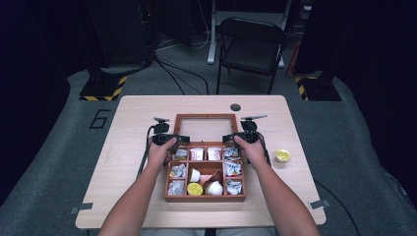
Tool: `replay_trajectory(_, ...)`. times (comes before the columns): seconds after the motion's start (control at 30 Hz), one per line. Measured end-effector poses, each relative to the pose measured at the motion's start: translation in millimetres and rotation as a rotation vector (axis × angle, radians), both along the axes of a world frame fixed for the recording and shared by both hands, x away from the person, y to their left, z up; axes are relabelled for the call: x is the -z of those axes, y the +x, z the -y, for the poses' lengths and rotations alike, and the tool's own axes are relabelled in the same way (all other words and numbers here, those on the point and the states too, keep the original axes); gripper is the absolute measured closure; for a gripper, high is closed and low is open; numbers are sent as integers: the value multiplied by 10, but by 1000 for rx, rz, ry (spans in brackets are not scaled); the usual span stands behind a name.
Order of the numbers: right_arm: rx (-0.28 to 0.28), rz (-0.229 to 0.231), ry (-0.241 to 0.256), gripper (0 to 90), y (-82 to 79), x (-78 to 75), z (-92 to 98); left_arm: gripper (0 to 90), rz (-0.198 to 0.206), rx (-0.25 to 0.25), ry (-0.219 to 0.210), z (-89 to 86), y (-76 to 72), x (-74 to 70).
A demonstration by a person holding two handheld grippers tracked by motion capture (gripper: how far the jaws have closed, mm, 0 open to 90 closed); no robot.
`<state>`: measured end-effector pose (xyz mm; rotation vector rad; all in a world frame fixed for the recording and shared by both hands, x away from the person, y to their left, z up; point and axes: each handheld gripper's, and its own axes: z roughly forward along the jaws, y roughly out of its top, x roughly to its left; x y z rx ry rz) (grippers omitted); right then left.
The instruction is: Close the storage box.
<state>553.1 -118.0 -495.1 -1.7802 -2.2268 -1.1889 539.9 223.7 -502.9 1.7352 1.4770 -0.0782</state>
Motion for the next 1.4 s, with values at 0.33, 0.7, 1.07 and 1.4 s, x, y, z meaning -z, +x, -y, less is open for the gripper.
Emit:
replay_trajectory(0.33,12,-5,43,203,-11,-41,13,244,32,-10,-17,-35,-11,-12)
replay_trajectory(0.7,1,57,40,239,-61,-166,41,266,96,-9,-48,-71,-42,-117)
replay_trajectory(1.07,-27,141,49,282,-156,-320,90,293,188,4,-72,-108,-143,-260)
replay_trajectory(1.4,-64,202,1,294,-279,-423,71,297,245,18,-90,-131,-236,-359)
